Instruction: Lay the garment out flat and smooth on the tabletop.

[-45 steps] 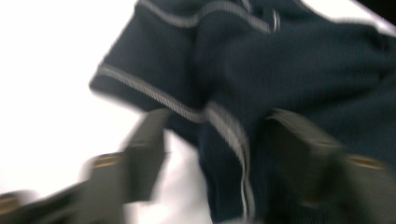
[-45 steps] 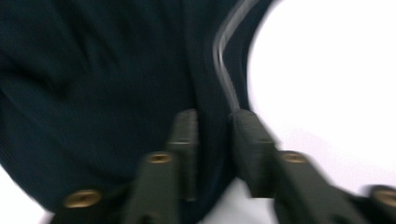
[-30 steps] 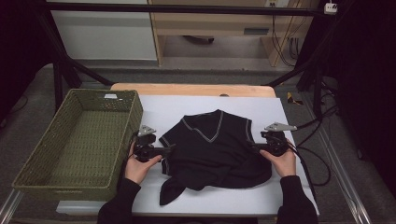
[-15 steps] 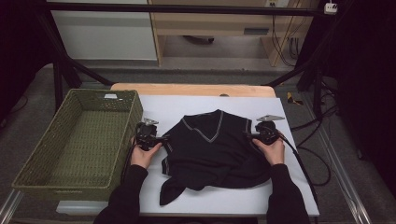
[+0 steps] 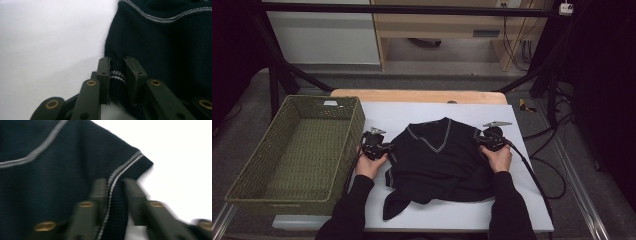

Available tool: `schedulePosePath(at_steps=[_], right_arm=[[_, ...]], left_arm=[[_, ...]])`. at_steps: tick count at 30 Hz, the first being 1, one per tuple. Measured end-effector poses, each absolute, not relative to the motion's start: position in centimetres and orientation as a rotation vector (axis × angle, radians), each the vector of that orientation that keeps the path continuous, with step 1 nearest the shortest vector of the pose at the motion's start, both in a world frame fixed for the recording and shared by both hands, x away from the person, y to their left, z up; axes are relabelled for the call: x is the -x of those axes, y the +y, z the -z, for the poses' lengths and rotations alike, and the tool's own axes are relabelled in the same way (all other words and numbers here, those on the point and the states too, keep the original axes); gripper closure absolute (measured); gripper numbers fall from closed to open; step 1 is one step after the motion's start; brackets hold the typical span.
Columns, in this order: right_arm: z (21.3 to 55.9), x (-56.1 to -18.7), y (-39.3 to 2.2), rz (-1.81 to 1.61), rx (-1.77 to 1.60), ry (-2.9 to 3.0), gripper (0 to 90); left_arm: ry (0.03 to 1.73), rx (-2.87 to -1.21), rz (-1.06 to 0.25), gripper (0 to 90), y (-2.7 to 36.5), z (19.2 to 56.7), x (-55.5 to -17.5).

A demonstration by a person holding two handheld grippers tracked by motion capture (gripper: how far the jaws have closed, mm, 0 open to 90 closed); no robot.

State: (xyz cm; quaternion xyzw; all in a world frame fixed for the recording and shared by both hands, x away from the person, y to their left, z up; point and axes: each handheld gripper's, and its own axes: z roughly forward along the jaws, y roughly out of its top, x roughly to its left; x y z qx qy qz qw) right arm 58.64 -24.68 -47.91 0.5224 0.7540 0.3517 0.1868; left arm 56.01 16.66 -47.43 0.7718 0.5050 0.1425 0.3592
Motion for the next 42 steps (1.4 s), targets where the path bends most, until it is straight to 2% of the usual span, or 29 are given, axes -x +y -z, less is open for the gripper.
schedulePosePath(at_steps=[3, 7, 16, 19, 24, 25, 26, 28, 31, 33, 36, 42], right_arm=[[47.7, -58.6, -24.8, -0.991, -1.466, 2.118, 78.8], [46.1, -58.0, -25.5, -1.062, -1.405, 2.059, 79.1], [39.3, -56.1, -25.6, -1.154, -1.24, 1.996, 79.3], [37.8, -56.5, -25.5, -1.172, -1.227, 1.966, 79.5], [35.4, -59.2, -25.6, -1.147, -1.234, 1.821, 78.0], [35.2, -59.9, -25.7, -1.135, -1.236, 1.798, 74.7], [35.2, -60.5, -25.7, -1.126, -1.249, 1.792, 67.1], [35.5, -61.0, -25.5, -1.074, -1.27, 1.792, 53.4], [36.1, -60.1, -25.2, -1.088, -1.243, 1.825, 42.6], [36.7, -58.9, -25.1, -1.106, -1.234, 1.852, 37.5], [37.5, -56.7, -25.2, -1.147, -1.224, 1.868, 30.4], [38.9, -52.6, -25.1, -1.205, -1.202, 1.938, 15.7]], left_arm=[[1.304, -1.994, -0.397, 76.0, 16.8, 47.0, -56.1], [1.265, -1.938, -0.47, 76.6, 17.2, 44.7, -55.9], [1.161, -1.862, -0.628, 76.7, 17.0, 37.9, -55.9], [1.176, -1.836, -0.66, 76.7, 17.2, 35.9, -57.5], [1.18, -1.799, -0.699, 76.4, 17.3, 33.7, -61.5], [1.187, -1.782, -0.699, 74.7, 17.2, 33.7, -62.2], [1.203, -1.758, -0.699, 70.6, 17.1, 33.8, -62.7], [1.231, -1.72, -0.667, 56.8, 16.9, 33.9, -62.7], [1.191, -1.767, -0.635, 35.5, 16.4, 34.4, -61.1], [1.171, -1.743, -0.614, 31.4, 16.4, 34.8, -59.6], [1.149, -1.745, -0.551, 18.5, 16.4, 35.6, -57.2], [1.103, -1.788, -0.421, 6.4, 16.1, 38.1, -53.0]])
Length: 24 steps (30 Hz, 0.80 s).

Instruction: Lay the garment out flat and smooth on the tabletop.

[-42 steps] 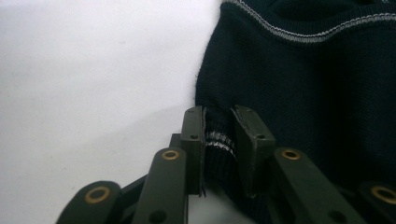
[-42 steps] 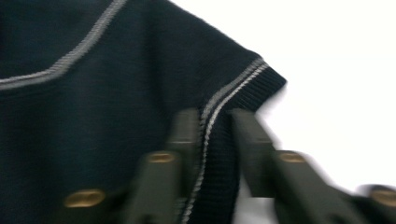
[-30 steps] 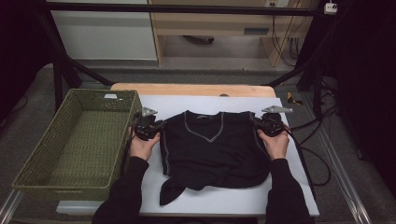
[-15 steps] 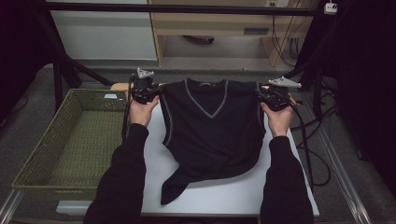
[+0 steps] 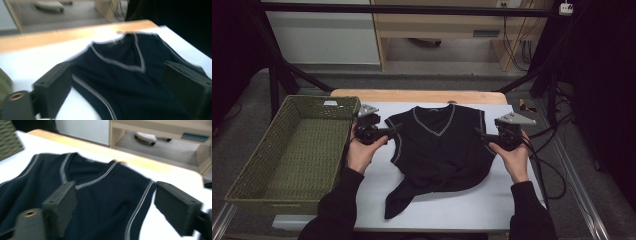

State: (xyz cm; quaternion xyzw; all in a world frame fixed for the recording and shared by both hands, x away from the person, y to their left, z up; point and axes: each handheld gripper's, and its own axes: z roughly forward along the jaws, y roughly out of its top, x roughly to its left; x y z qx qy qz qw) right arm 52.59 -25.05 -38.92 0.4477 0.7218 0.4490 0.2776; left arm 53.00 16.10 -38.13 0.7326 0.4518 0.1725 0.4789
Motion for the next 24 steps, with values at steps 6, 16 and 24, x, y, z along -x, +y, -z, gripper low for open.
schedulePosePath(at_steps=[6, 16, 24], right_arm=[[39.9, -49.0, -24.8, -1.269, -1.179, 2.011, 10.9], [42.6, -44.9, -23.2, -1.28, -1.14, 2.155, 14.9], [44.5, -43.6, -21.3, -1.308, -1.09, 2.28, 25.7]], left_arm=[[1.072, -1.864, -0.342, 4.2, 15.5, 41.0, -49.6], [0.926, -2.042, -0.238, 12.5, 13.0, 44.6, -44.7], [0.847, -2.036, -0.275, 27.3, 10.8, 44.6, -43.8]])
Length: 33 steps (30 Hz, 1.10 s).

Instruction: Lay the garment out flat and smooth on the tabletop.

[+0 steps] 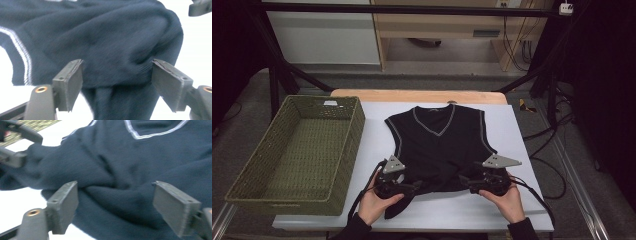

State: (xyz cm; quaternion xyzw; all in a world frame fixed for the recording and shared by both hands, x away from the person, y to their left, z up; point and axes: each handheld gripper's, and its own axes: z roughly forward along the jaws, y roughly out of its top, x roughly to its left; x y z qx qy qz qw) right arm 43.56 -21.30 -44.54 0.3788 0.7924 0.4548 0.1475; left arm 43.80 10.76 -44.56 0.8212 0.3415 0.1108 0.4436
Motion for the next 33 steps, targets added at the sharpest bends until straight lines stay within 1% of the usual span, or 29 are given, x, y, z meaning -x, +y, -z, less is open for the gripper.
schedulePosePath(at_steps=[2, 5, 8, 12, 15, 19, 21, 23, 25, 27, 29, 33], right_arm=[[44.9, -43.1, -20.9, -1.319, -1.071, 2.314, 28.4], [45.4, -42.6, -20.1, -1.328, -1.054, 2.342, 32.6], [46.5, -42.5, -18.9, -1.29, -1.026, 2.404, 32.5], [47.6, -42.9, -18.0, -1.239, -0.998, 2.433, 33.4], [47.9, -43.0, -17.9, -1.227, -0.99, 2.436, 35.3], [48.4, -43.0, -17.6, -1.163, -0.96, 2.474, 38.3], [48.6, -42.9, -17.5, -1.128, -0.897, 2.468, 43.4], [48.5, -42.8, -17.5, -1.079, -0.875, 2.462, 51.8], [48.2, -42.9, -17.4, -1.024, -0.873, 2.455, 67.8], [47.9, -42.9, -17.4, -0.999, -0.878, 2.463, 78.6], [47.3, -42.9, -17.7, -1.016, -0.905, 2.471, 82.1], [45.2, -42.8, -19.0, -1.111, -0.911, 2.428, 82.9]], left_arm=[[0.844, -2.035, -0.285, 31.1, 10.0, 44.3, -43.8], [0.851, -2.062, -0.287, 43.0, 9.0, 44.5, -44.1], [0.879, -2.117, -0.286, 55.6, 8.7, 45.1, -44.5], [0.917, -2.127, -0.22, 73.0, 9.3, 45.5, -45.0], [0.931, -2.123, -0.199, 81.1, 9.6, 45.4, -45.1], [0.944, -2.101, -0.186, 84.3, 10.0, 45.3, -45.2], [0.95, -2.076, -0.185, 84.8, 10.4, 45.0, -45.3], [0.953, -2.046, -0.185, 84.9, 11.0, 44.4, -45.3], [0.961, -2.015, -0.185, 84.9, 11.7, 43.9, -45.5], [0.967, -1.984, -0.187, 84.9, 12.5, 43.3, -45.6], [0.98, -1.961, -0.203, 84.9, 13.4, 42.8, -45.8], [1.025, -1.935, -0.263, 84.9, 15.0, 42.6, -46.5]])
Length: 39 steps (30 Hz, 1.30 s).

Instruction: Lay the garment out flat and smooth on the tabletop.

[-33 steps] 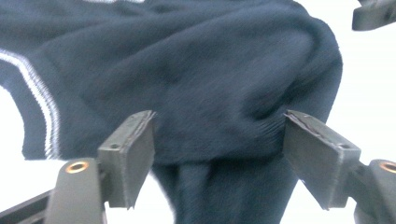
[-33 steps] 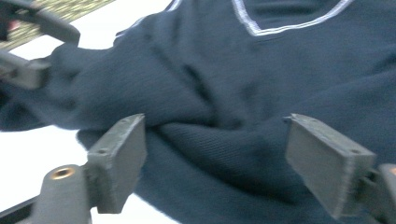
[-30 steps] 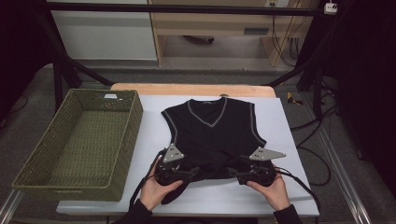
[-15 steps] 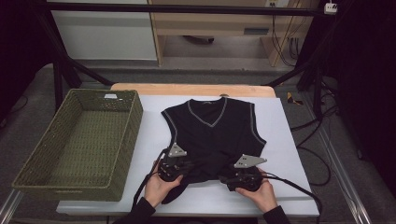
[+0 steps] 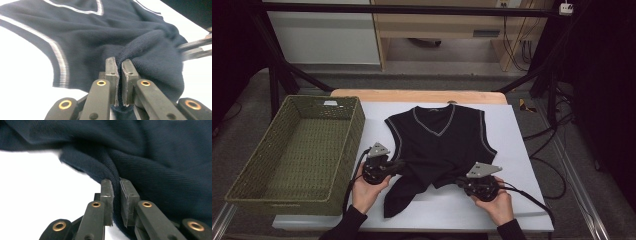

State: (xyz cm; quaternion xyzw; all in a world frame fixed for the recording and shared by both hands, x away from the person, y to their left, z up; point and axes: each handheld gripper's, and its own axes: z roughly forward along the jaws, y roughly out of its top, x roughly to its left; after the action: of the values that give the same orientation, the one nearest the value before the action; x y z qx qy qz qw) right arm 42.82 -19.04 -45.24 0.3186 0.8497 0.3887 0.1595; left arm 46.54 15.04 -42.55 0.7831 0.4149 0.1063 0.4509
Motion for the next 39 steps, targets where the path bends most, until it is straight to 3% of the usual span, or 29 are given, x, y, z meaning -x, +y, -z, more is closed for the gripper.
schedulePosePath(at_steps=[6, 11, 13, 17, 19, 24, 32, 35, 39], right_arm=[[42.5, -43.6, -21.0, -1.224, -0.958, 2.312, 83.2], [42.3, -46.2, -20.8, -1.205, -0.987, 2.217, 82.1], [42.8, -47.6, -20.7, -1.177, -1.016, 2.182, 81.5], [44.4, -50.2, -20.5, -1.132, -1.088, 2.169, 78.9], [44.9, -50.7, -20.6, -1.128, -1.094, 2.165, 76.6], [44.9, -50.3, -21.1, -1.144, -1.107, 2.154, 69.7], [44.4, -49.2, -21.3, -1.164, -1.101, 2.15, 64.1], [44.5, -49.0, -21.3, -1.164, -1.103, 2.153, 63.7], [44.7, -48.8, -21.1, -1.151, -1.103, 2.164, 63.2]], left_arm=[[1.139, -1.935, -0.373, 84.9, 16.7, 44.0, -48.0], [1.198, -1.959, -0.379, 80.8, 17.2, 45.7, -48.7], [1.197, -1.943, -0.382, 72.1, 17.1, 45.6, -48.5], [1.148, -1.899, -0.368, 40.6, 17.1, 44.5, -47.7], [1.114, -1.877, -0.344, 30.5, 17.1, 43.7, -46.9], [1.015, -1.916, -0.336, 21.4, 16.2, 42.4, -44.3], [0.909, -2.104, -0.256, 23.3, 12.4, 45.5, -42.3], [0.895, -2.148, -0.29, 32.2, 11.6, 46.7, -42.6], [0.943, -2.148, -0.337, 54.9, 11.8, 47.0, -43.4]])
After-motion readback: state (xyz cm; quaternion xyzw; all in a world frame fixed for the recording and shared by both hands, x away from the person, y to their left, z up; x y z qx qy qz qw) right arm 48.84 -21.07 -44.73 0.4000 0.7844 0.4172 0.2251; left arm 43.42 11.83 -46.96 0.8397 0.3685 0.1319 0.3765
